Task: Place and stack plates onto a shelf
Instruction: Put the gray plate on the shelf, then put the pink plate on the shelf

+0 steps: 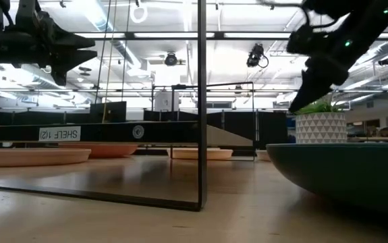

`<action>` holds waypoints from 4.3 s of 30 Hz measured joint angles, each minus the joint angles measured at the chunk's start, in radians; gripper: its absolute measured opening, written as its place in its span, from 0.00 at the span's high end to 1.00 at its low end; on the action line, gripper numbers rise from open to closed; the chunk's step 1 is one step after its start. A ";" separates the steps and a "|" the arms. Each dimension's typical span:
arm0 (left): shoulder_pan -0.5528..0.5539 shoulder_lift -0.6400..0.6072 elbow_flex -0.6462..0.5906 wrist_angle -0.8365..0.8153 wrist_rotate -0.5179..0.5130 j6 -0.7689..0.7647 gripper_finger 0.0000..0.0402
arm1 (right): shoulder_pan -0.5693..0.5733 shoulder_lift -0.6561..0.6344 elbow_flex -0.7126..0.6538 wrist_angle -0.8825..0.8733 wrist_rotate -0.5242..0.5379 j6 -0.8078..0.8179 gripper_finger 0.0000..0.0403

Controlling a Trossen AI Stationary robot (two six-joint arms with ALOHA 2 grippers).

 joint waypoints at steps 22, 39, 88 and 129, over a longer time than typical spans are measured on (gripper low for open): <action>0.000 0.000 0.000 0.023 -0.053 0.042 0.65 | -0.188 0.238 0.038 -0.022 -0.179 -0.071 0.57; 0.000 0.000 0.000 0.015 -0.053 0.042 0.65 | -0.210 0.266 -0.045 0.033 -0.156 -0.066 0.71; 0.000 0.000 0.000 0.018 -0.053 0.041 0.65 | -0.019 0.621 0.639 -0.018 -0.301 -0.566 0.94; 0.000 0.000 0.000 0.082 -0.087 0.159 0.65 | 0.078 0.646 0.620 -0.440 -0.561 0.286 0.44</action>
